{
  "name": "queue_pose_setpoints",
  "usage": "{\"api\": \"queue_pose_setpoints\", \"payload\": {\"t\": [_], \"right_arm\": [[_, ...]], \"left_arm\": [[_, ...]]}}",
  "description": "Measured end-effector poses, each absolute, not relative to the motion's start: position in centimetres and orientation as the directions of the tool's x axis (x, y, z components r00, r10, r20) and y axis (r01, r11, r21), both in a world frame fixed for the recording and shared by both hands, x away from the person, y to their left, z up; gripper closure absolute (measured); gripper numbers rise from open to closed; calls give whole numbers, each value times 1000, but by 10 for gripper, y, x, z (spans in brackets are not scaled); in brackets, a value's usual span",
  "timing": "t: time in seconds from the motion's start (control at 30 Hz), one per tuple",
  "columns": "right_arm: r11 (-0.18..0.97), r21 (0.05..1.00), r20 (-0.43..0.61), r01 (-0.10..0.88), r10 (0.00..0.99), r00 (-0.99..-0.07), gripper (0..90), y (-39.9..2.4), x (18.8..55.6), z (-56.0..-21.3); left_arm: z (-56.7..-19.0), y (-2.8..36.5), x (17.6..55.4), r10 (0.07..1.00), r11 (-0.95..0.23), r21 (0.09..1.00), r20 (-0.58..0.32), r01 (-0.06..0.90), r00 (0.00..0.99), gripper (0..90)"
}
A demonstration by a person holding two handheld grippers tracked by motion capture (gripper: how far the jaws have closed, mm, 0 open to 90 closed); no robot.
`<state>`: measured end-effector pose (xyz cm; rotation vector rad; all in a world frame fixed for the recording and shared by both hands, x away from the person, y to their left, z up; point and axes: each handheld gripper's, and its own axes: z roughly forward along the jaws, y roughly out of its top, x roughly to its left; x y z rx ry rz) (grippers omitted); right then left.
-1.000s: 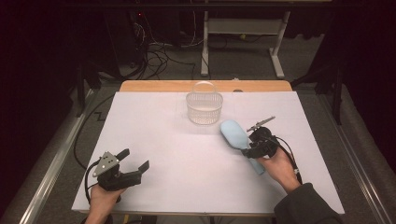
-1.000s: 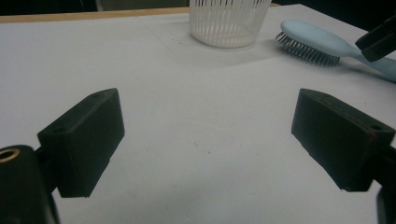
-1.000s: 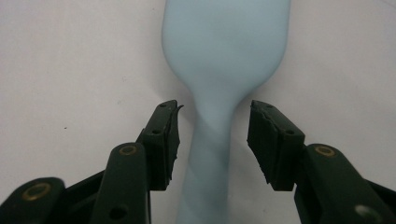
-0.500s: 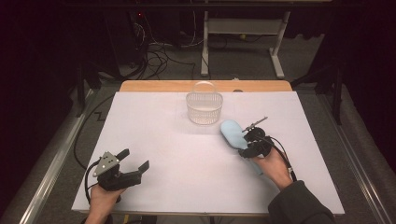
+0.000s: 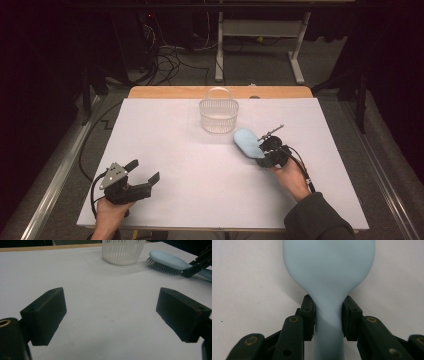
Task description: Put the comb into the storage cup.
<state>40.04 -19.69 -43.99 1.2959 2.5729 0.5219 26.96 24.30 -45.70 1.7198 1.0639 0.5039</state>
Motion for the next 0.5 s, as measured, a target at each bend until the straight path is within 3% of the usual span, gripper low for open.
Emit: {"api": "queue_pose_setpoints", "payload": {"t": [0.5], "right_arm": [[553, 402, -26, 730, 804, -595, 696, -199, 399, -438]], "left_arm": [[-457, 243, 270, 839, -102, 903, -148, 418, 523, 87]]}}
